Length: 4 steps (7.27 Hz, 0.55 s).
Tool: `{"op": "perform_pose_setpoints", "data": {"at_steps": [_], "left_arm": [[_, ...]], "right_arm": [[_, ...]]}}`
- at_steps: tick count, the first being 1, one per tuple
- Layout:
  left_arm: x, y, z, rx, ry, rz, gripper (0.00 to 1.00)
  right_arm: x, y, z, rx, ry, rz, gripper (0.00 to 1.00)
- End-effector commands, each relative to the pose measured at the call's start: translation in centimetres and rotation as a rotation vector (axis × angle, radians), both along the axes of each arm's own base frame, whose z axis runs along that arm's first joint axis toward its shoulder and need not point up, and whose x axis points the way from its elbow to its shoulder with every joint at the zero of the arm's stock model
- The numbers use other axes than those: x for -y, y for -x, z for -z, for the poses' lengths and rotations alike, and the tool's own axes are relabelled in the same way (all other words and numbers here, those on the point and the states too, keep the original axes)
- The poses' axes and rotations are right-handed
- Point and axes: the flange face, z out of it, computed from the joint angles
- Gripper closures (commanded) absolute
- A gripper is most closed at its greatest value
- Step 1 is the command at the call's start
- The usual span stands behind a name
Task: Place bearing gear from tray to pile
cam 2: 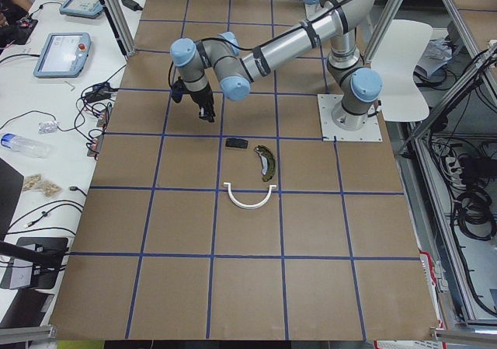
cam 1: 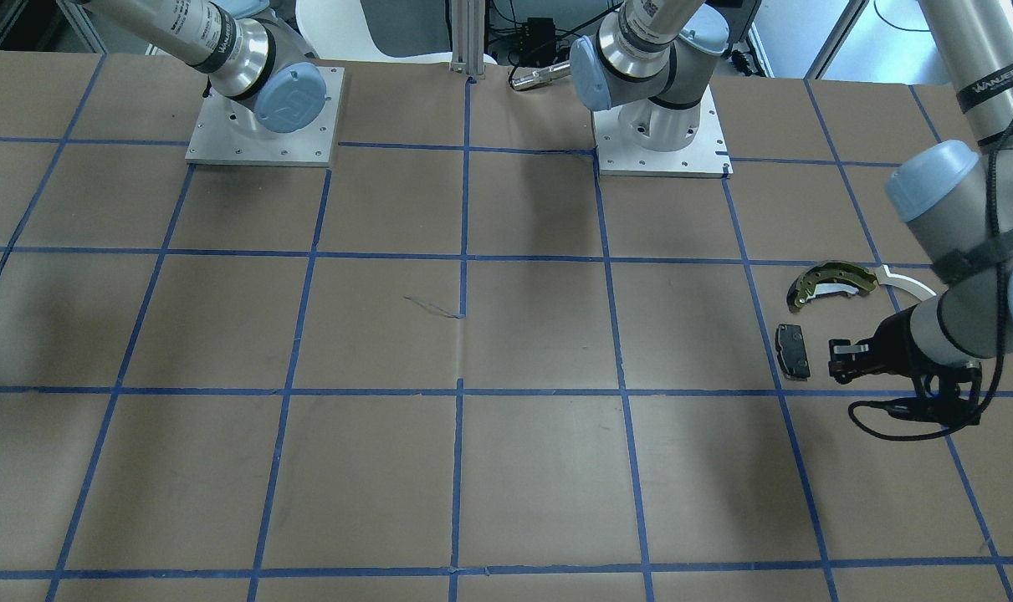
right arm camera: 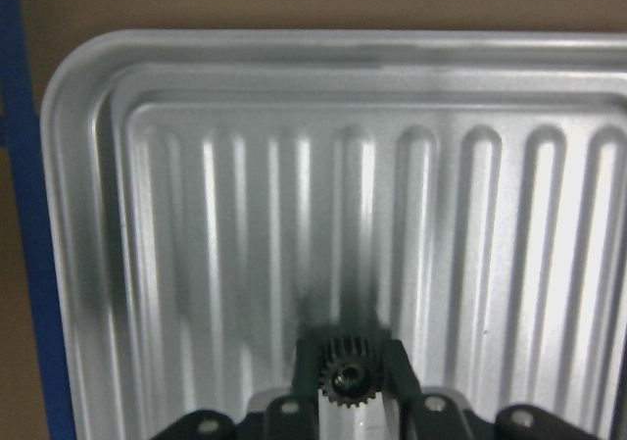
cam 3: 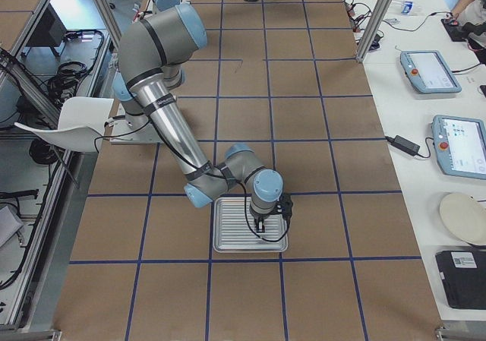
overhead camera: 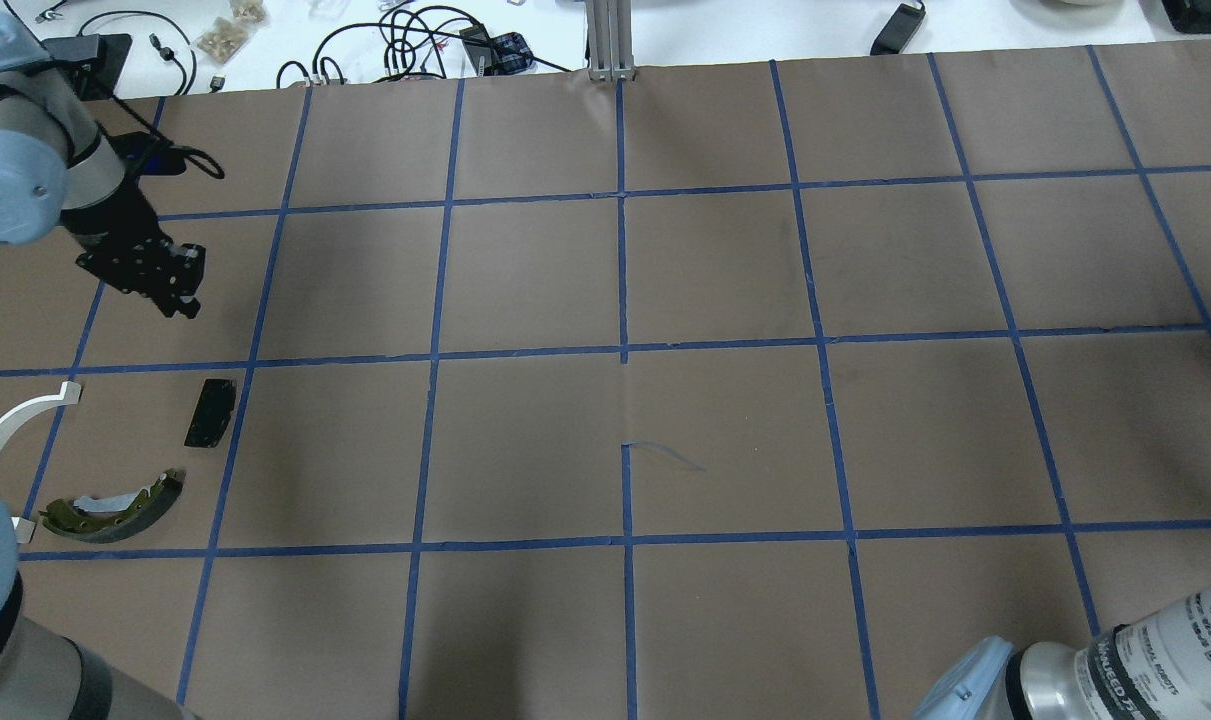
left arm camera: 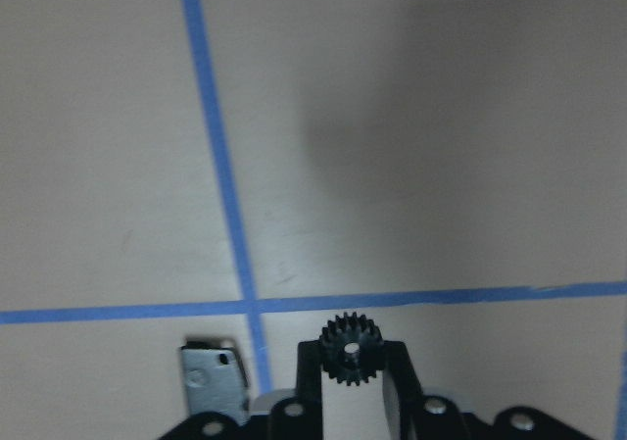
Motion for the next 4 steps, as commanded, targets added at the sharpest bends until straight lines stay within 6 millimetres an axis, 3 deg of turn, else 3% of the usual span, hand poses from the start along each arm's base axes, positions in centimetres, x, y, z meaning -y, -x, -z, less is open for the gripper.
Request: {"op": "perform_pose_setpoints", "data": {"at_steps": [1,2,3,4], "left_arm": [[-3.9,-6.5,3.3,-0.016,0.010,0.001,1.00],[-5.1,-6.4,5.6,-0.002,0.035,-0.002,1.00],[-6.4,-5.5,7.8,0.008,0.050,0.000,1.00],[-7.7,-4.7,9.3,0.005,0.046,-0.001,1.00]], "right_arm": [[-0.1,0.0,-0.1,0.002,-0.004,0.012,0.87],[-0.1,-0.1,-0.2,0.004,-0.006,0.016,0.96],[0.0,-0.3,-0.7,0.004,-0.002,0.029,0.98],[0.3,-1.6,-2.6,0.020,-0.014,0.078,0.98]]}}
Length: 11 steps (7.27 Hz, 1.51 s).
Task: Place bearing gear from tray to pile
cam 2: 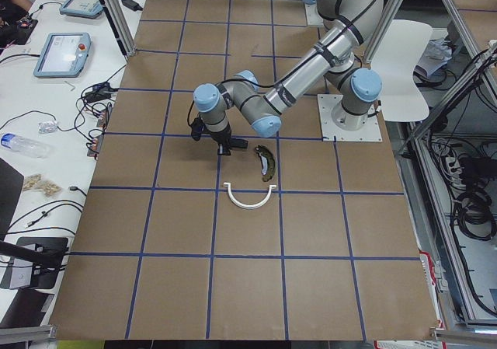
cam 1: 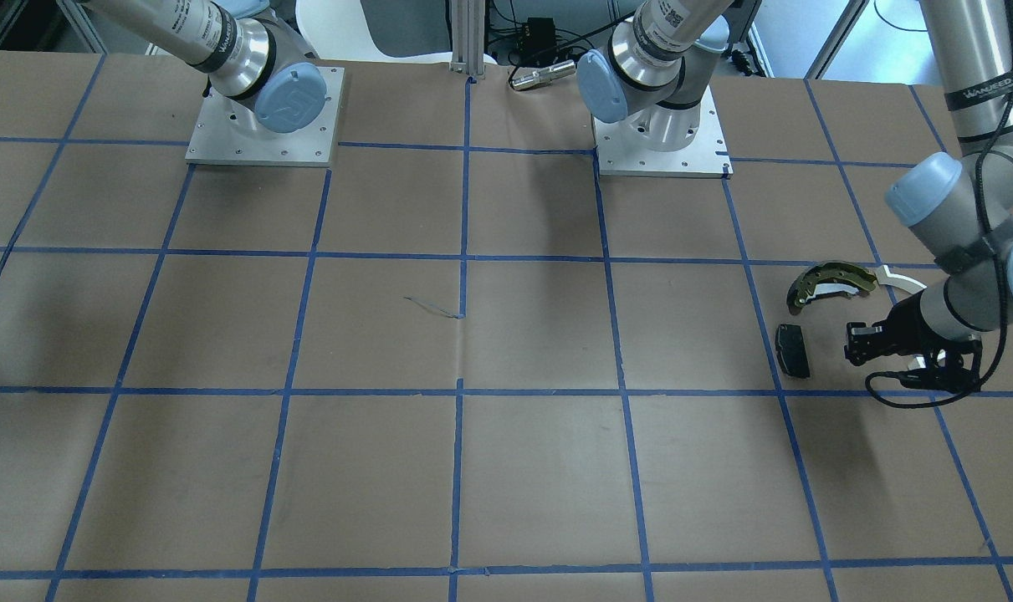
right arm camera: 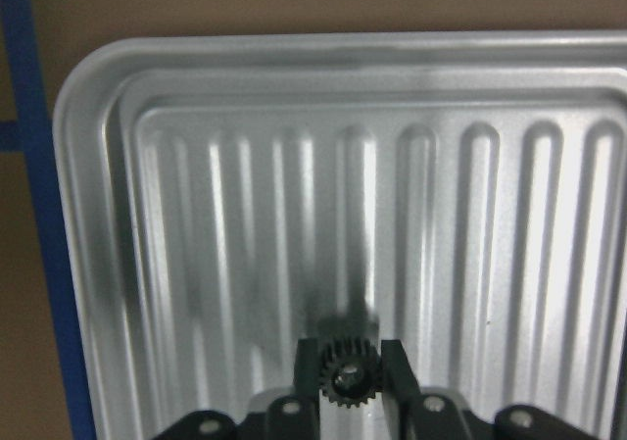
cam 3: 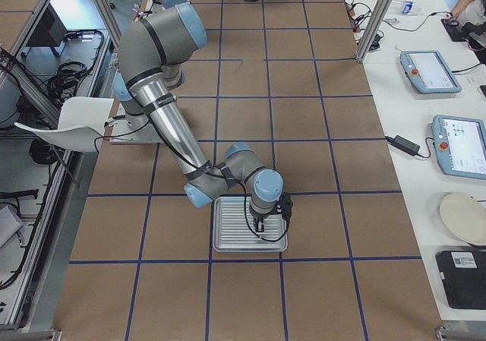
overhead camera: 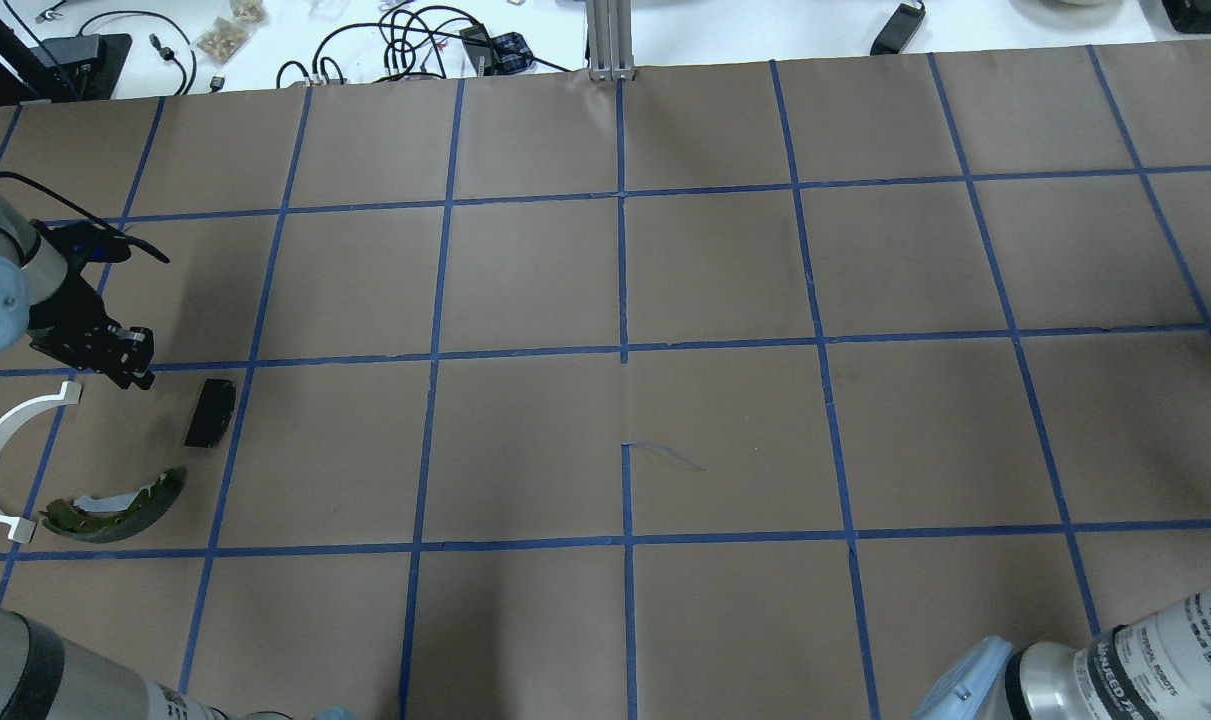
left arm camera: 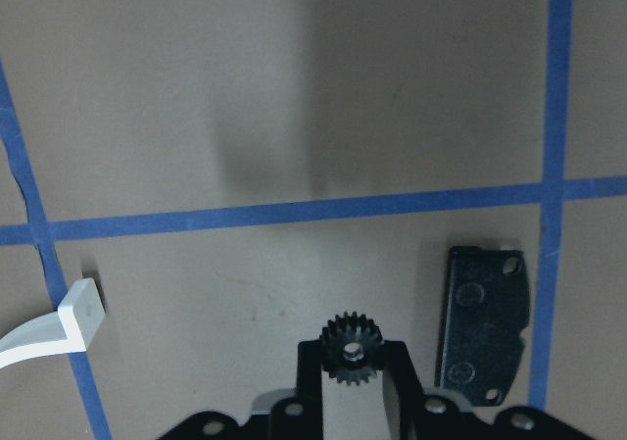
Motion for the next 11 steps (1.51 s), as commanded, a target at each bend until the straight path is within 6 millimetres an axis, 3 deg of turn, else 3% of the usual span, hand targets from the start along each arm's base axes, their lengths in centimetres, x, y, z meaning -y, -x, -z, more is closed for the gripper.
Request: {"op": "perform_pose_setpoints", "data": {"at_steps": [1,3,4,5,6,7,8,9,10,11], "left_arm": [[-2.1,1.0,2.5,0.005,0.005,0.007,1.00],[-2.2,0.9,2.1,0.011,0.008,0.007,1.00],[-2.3,0.9,2.0,0.013,0.005,0.006,1.00],[-2.5,0.9,1.7,0.011,0.001,0.005,1.00],[-3.5,-0.2,2.1,0.002,-0.008,-0.021,0.94],[-4.1,-1.2,2.2,-0.002,-0.008,-0.039,0.78],[-4.1,-1.3,2.1,0.000,-0.008,-0.040,0.68],[-4.0,-1.2,2.0,0.001,-0.005,-0.037,0.36],[-3.9,-1.0,2.0,-0.004,-0.003,-0.035,0.01],[-3.4,-0.7,1.7,-0.002,0.007,-0.026,0.00]], "right_arm": [[1.8,-5.3,-5.5,0.025,-0.018,0.066,0.99],[6.8,-18.2,-10.7,0.029,-0.048,0.046,1.00],[7.7,-24.6,-13.1,0.033,-0.072,0.031,1.00],[7.1,-31.3,-15.0,0.026,-0.087,0.050,1.00],[5.0,-38.6,-13.9,0.019,-0.112,0.092,1.00],[2.3,-46.2,-12.8,0.009,-0.113,0.137,1.00],[1.6,-53.5,-11.6,-0.019,-0.036,0.159,1.00],[0.5,-60.9,-10.4,-0.025,0.008,0.153,1.00],[-1.0,-67.1,-7.9,-0.036,-0.022,0.127,1.00],[-1.9,-72.8,-6.0,-0.020,0.048,0.071,1.00]]}}
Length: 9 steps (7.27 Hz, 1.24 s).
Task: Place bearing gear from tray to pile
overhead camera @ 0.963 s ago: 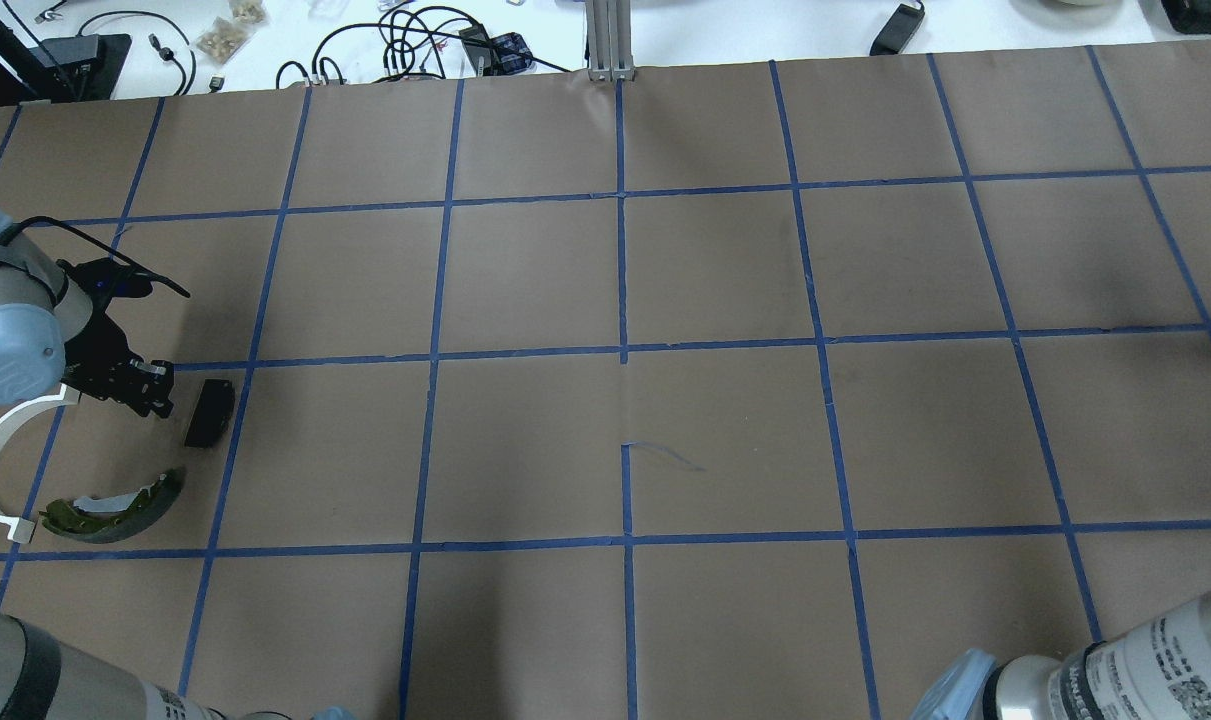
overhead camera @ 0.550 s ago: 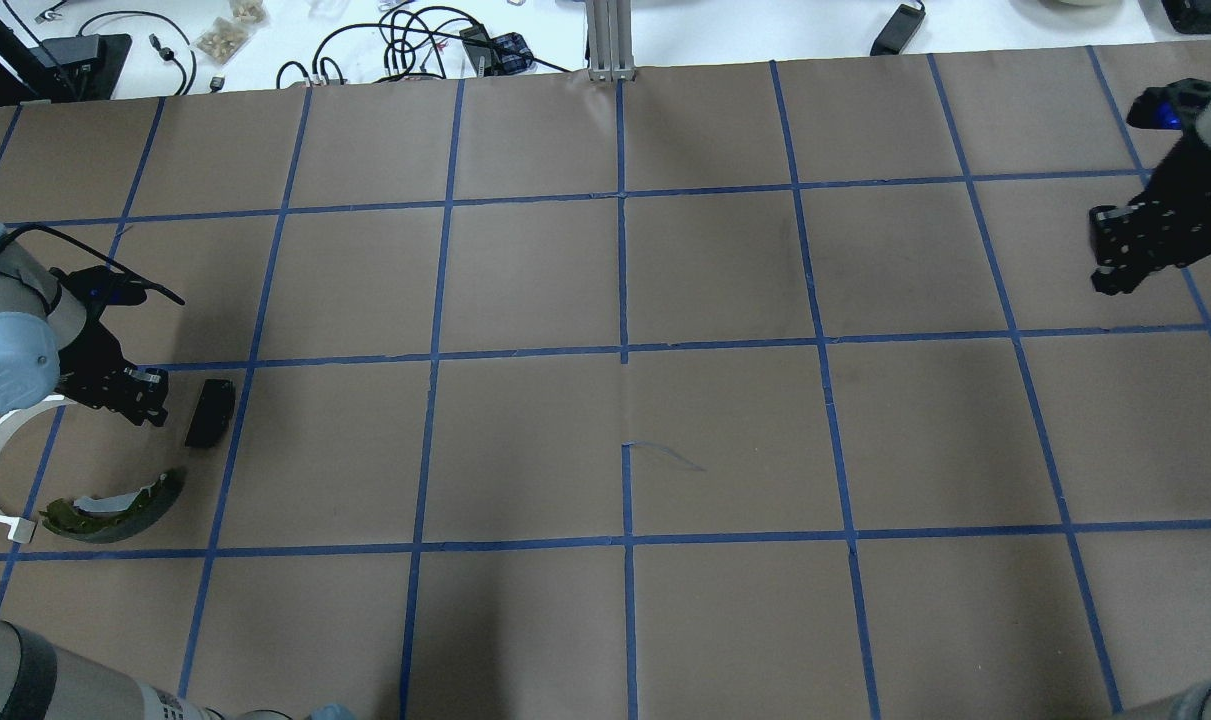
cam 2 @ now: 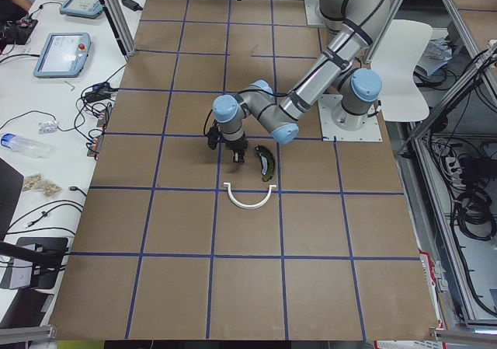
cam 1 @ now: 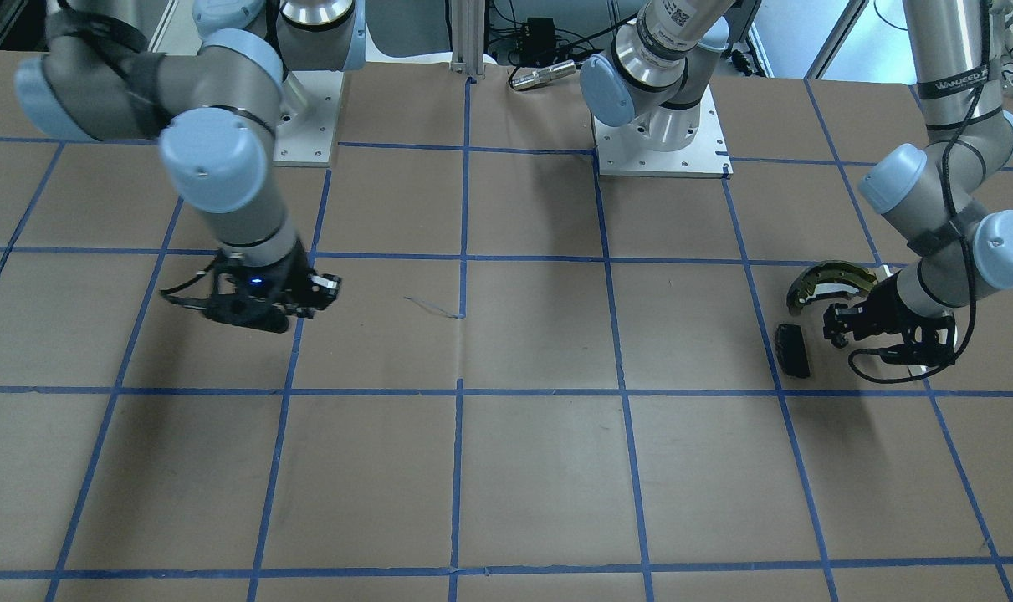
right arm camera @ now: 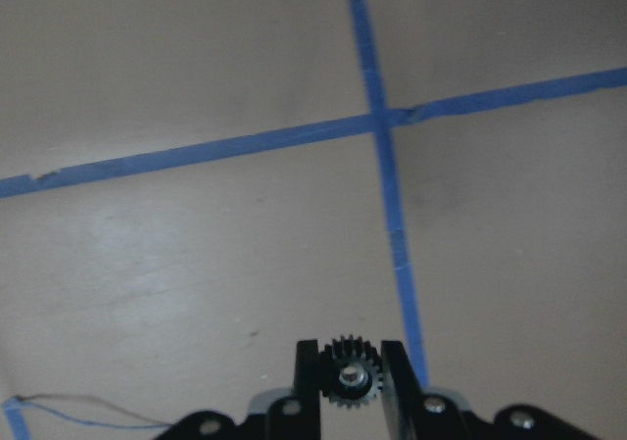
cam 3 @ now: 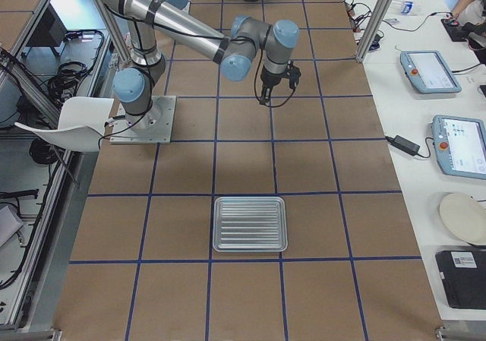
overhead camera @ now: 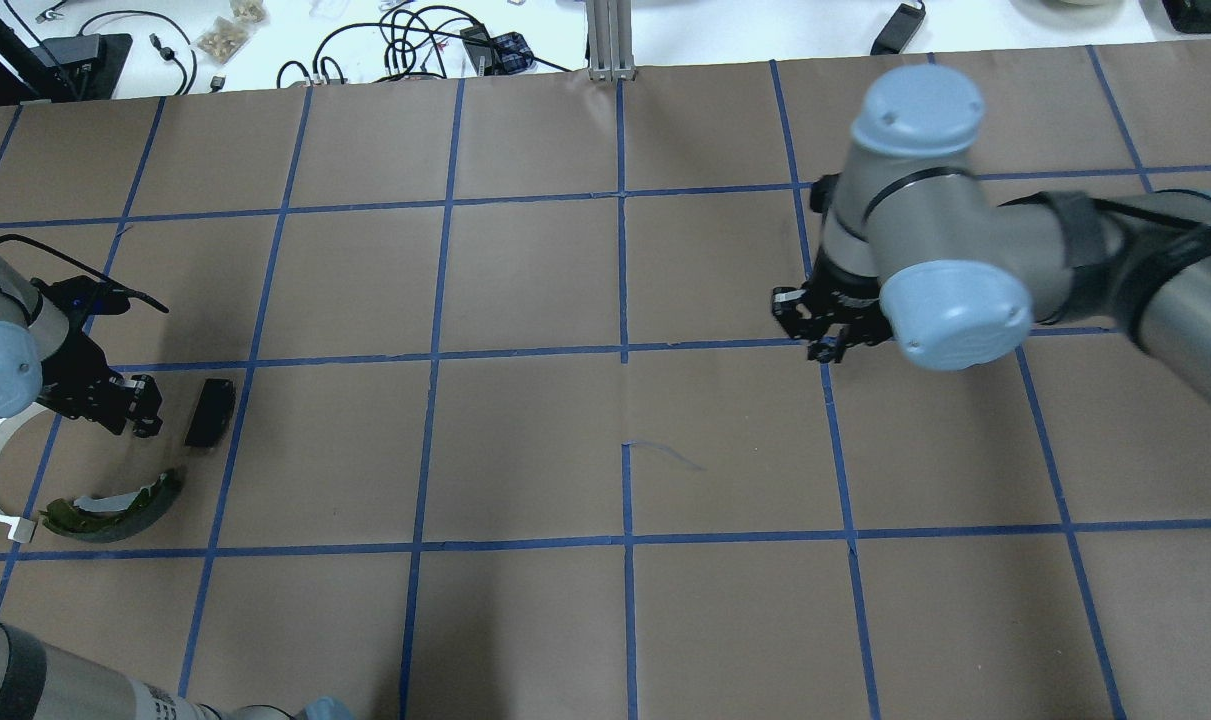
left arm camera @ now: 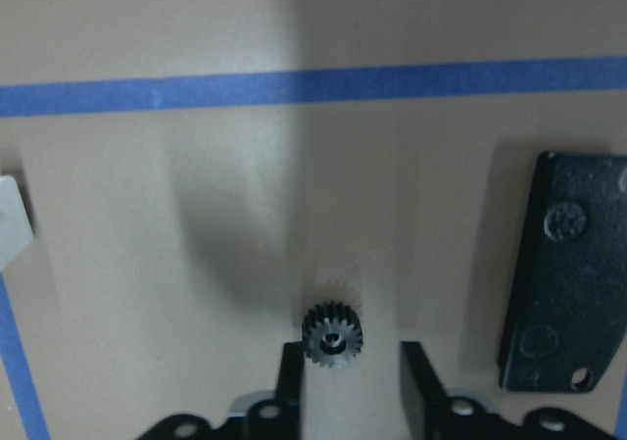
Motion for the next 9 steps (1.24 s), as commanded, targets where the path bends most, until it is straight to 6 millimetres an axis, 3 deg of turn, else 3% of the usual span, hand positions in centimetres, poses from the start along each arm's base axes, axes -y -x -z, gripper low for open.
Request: {"op": "perform_pose_setpoints", "data": {"at_steps": [1,2,3,4,5,6,7,8,9], "left_arm": [[0.7,0.3,-0.9,0.005,0.023,0.010,0.00],[1.9,0.4,-2.3,0.024,0.045,0.025,0.00],[3.4,1.3,-3.2,0.024,0.046,0.051,0.00],[5.5,4.0,-5.0,0.031,0.052,0.088,0.00],[7.6,7.1,-8.1,0.047,0.069,0.067,0.00],[9.4,9.2,-10.2,0.042,0.060,0.024,0.00],[10.5,11.5,-11.6,0.004,0.055,-0.004,0.00],[11.1,13.4,-11.4,0.004,0.054,-0.035,0.00],[11.5,16.7,-11.5,0.011,0.057,-0.053,0.00]], "right_arm": [[-3.0,-12.6,5.0,0.027,0.100,-0.112,1.00],[-3.5,-15.9,7.6,0.061,0.120,-0.105,1.00],[-3.8,-18.1,7.7,0.094,0.144,-0.133,1.00],[-3.8,-19.2,7.0,0.110,0.154,-0.150,1.00],[-4.1,-19.7,6.9,0.141,0.143,-0.149,0.98],[-4.2,-19.7,7.4,0.146,0.140,-0.161,0.30],[-3.6,-19.7,6.9,0.166,0.181,-0.158,0.00],[-1.9,-17.7,5.3,0.165,0.216,-0.179,0.00],[-0.4,-14.9,3.7,0.155,0.241,-0.175,0.00]]}}
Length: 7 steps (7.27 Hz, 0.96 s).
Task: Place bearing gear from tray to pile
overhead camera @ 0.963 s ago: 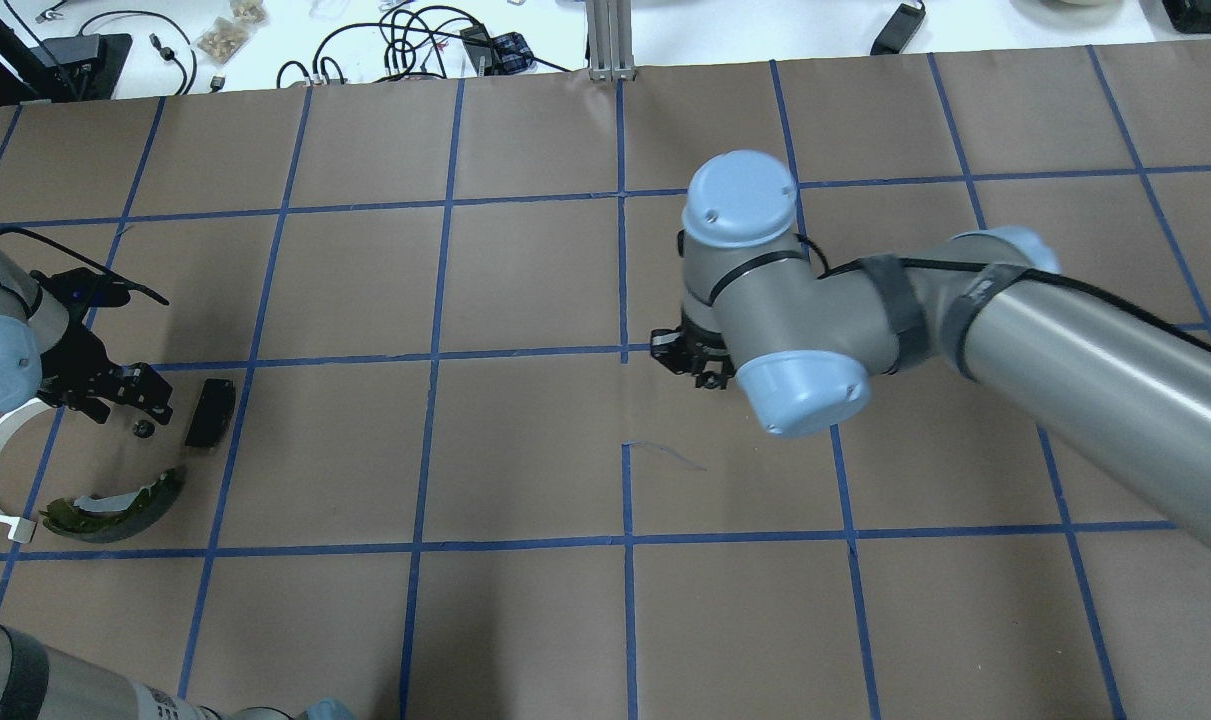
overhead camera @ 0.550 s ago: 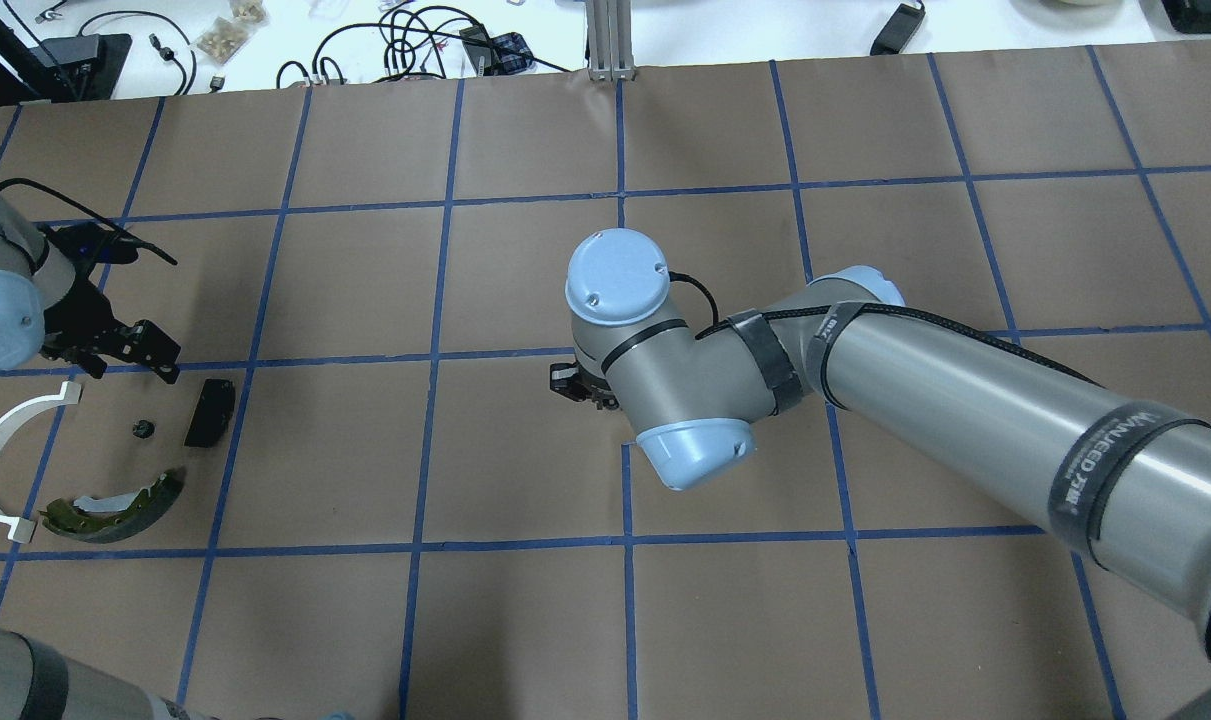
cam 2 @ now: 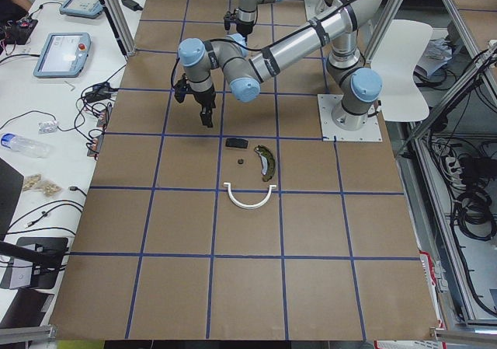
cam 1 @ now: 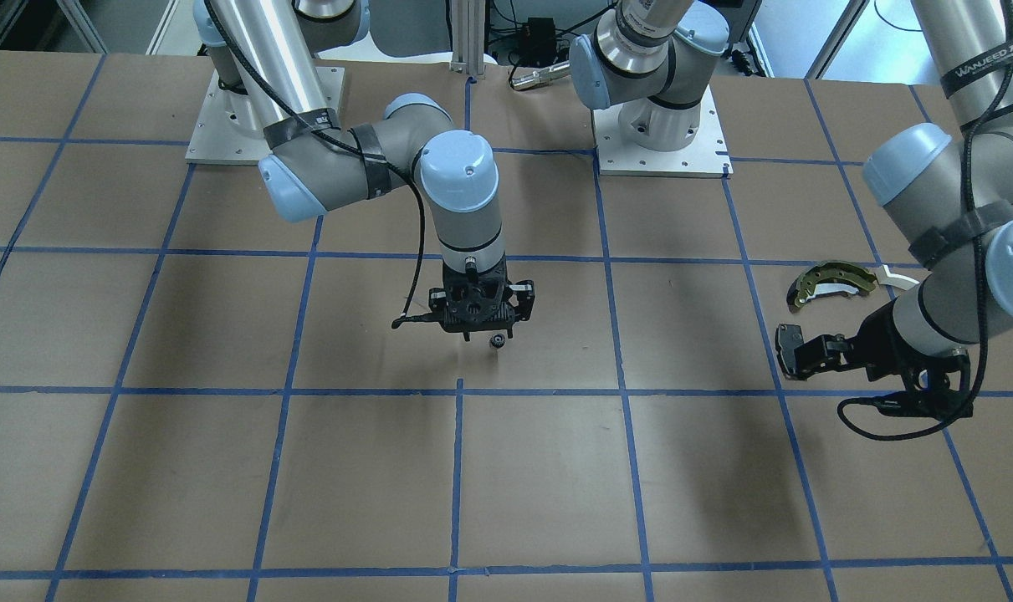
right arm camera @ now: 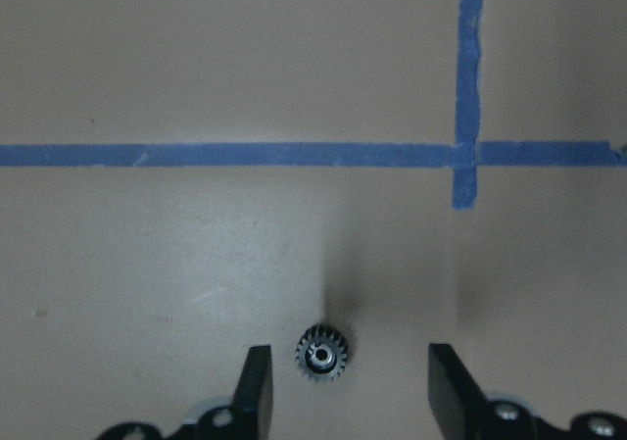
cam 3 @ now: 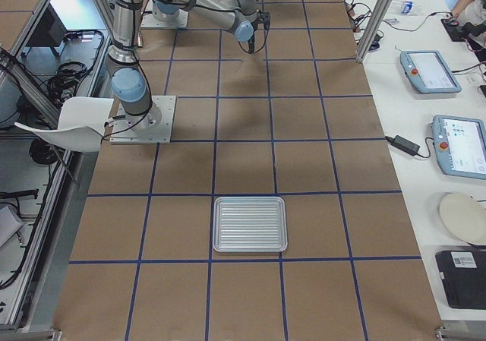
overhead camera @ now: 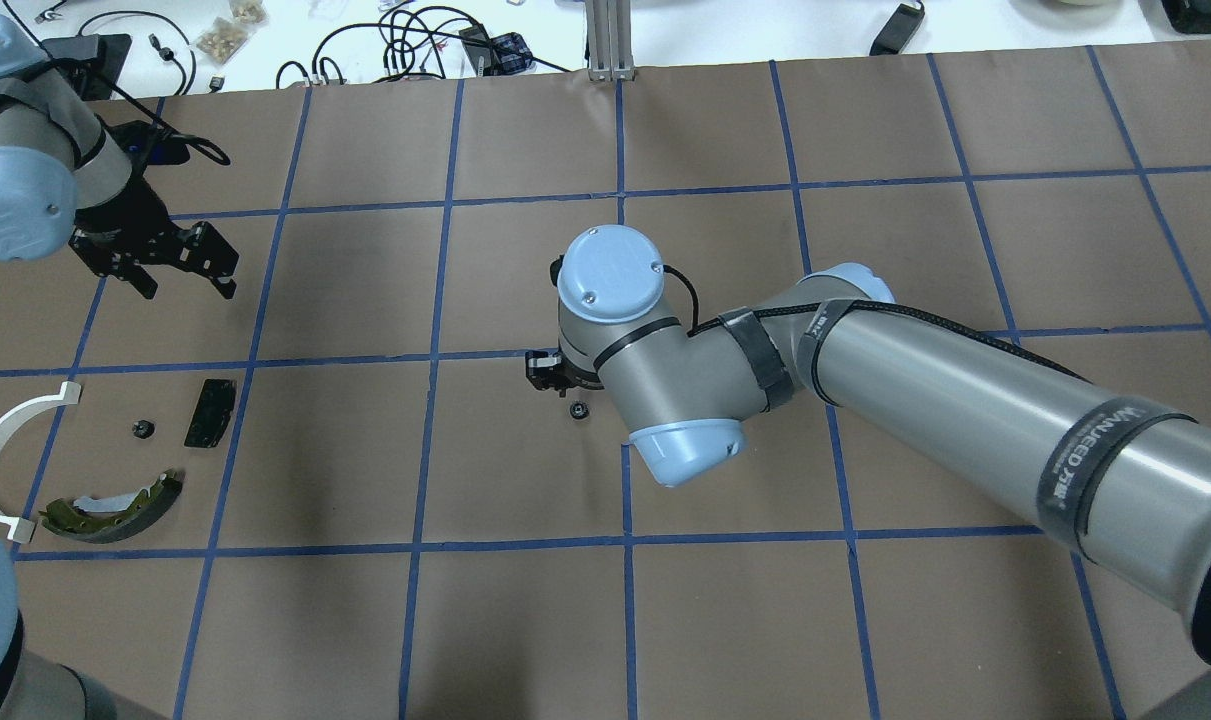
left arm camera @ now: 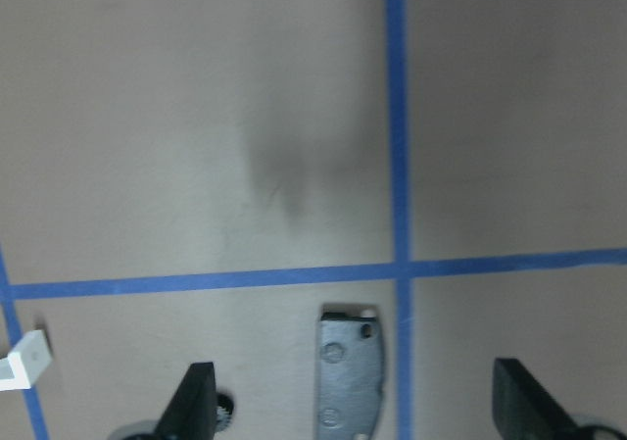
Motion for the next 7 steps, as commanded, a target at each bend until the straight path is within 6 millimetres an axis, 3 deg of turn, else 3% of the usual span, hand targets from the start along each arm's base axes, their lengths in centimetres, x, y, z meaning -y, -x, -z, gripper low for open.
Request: {"op": "perform_pose_setpoints", "data": {"at_steps": [1,3,4,6,7], "left_arm": [[0.8,7.6,-0.5,0.004,0.006,-0.016,0.00],[0.7,16.6,0.1,-0.015,0.015,-0.049,0.00],[0.0,21.6,0.3,-0.035,0.022,-0.022,0.00],[-1.9,29.6,1.2,-0.035,0.042,0.014,0.00],[-2.4,33.1,2.5,-0.047,0.079,0.012,0.00]], "right_arm": [[3.7,7.0,-4.1,-0.015,0.060,-0.026,0.00],[4.9,15.8,-10.6,-0.047,0.015,0.031,0.00],[4.8,18.5,-15.4,-0.049,0.002,0.077,0.00],[5.3,19.0,-24.4,-0.065,-0.060,0.083,0.00],[5.7,19.5,-25.7,-0.070,-0.049,0.093,0.00]]}}
